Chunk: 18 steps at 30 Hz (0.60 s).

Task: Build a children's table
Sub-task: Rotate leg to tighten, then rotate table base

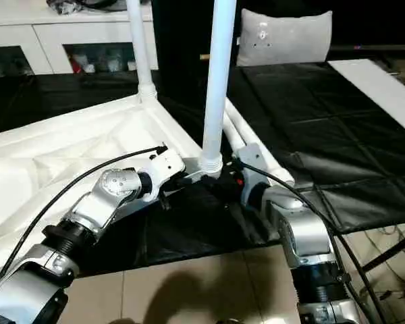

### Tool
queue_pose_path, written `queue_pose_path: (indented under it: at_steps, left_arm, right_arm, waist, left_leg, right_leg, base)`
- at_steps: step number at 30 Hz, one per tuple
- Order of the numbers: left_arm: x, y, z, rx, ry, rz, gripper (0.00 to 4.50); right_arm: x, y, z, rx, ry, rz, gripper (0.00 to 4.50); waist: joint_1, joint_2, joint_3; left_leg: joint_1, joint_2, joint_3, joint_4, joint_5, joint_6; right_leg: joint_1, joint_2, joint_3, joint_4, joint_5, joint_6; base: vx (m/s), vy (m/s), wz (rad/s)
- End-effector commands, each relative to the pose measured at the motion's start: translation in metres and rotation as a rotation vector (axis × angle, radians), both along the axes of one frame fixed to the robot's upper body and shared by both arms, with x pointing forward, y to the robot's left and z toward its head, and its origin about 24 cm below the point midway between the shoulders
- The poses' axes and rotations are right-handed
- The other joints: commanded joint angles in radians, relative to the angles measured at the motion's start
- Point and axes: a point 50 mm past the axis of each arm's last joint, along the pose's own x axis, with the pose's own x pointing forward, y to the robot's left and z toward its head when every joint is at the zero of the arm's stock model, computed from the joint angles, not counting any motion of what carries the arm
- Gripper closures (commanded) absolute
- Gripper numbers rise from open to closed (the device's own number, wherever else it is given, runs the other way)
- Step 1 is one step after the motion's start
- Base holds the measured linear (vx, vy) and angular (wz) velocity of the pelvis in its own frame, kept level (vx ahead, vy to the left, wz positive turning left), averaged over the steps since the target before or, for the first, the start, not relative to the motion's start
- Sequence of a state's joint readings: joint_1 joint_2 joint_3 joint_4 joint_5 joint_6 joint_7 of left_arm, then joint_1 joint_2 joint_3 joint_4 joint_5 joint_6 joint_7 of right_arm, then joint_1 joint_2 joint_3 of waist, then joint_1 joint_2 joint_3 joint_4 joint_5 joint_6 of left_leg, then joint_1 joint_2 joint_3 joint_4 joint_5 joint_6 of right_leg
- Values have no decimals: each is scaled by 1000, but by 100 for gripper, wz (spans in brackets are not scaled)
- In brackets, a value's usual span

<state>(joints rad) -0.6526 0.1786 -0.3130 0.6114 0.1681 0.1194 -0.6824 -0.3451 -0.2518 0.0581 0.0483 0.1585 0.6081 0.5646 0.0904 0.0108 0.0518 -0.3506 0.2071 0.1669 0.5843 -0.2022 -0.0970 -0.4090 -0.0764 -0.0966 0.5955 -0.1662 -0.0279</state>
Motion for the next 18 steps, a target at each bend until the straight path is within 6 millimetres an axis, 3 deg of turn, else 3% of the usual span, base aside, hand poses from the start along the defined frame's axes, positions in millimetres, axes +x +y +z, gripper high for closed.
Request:
queue_pose_path:
  at_steps: [1, 5, 6, 11, 12, 13, 15, 17, 18]
  left_arm:
    - [4, 1, 11, -33, -55, 16, 353]
    - [5, 17, 26, -42, -63, 85, 336]
    - [5, 23, 32, -49, -66, 115, 336]
    - [6, 50, 45, -23, -88, 229, 336]
    - [5, 64, 48, -3, -89, 272, 336]
    - [4, 65, 48, -1, -89, 276, 351]
    - [0, 97, 51, 99, -95, 366, 370]
    - [-2, 108, 51, 141, -92, 397, 385]
    - [-5, 127, 52, 212, -84, 441, 385]
  right_arm:
    - [-3, -1, 3, -14, -3, 7, 0]
    - [-4, -4, 3, -48, 7, 19, 0]
    - [-5, -2, 3, -49, 10, 35, 0]
    - [-2, 5, 2, -41, 38, 84, 0]
    - [-1, 9, 1, -29, 51, 101, 0]
    - [0, 9, 1, -28, 52, 102, 0]
    - [2, 16, 1, 4, 85, 114, 0]
    - [3, 19, 1, 6, 96, 128, 0]
    - [3, 22, 0, -7, 100, 146, 0]
  waist:
    - [3, 8, -71]
    - [3, 5, -69]
    - [1, -1, -65]
    - [-2, 4, -65]
    - [-4, 2, -65]
    - [-3, 5, -66]
    - [-4, 9, -68]
    - [-7, 10, -67]
    - [-7, 13, -66]
  left_leg:
    - [-7, 17, -3, -59, -89, 50]
    - [-6, 21, -3, -61, -107, 38]
    - [-8, 18, -2, -63, -121, 38]
    - [-5, 18, -3, -62, -124, 34]
    - [-5, 19, -3, -62, -120, 36]
    - [-4, 20, -4, -62, -115, 34]
    - [-2, 21, -5, -62, -102, 32]
    - [-1, 20, -4, -62, -100, 31]
    - [1, 20, -4, -62, -107, 27]
  right_leg:
    - [69, -64, 54, -65, -128, -173]
    - [71, -67, 54, -62, -156, -178]
    - [71, -67, 53, -68, -200, -168]
    - [66, -65, 52, -67, -235, -158]
    - [64, -63, 52, -66, -225, -157]
    - [65, -64, 52, -63, -218, -162]
    - [62, -62, 53, -57, -184, -171]
    - [61, -58, 52, -56, -169, -173]
    - [60, -59, 53, -57, -174, -173]
  base:
    - [0, 0, 0]
    - [0, 0, 0]
    - [0, 0, 0]
    - [0, 0, 0]
    - [0, 0, 0]
    - [0, 0, 0]
    - [0, 0, 0]
    - [0, 0, 0]
    - [0, 0, 0]
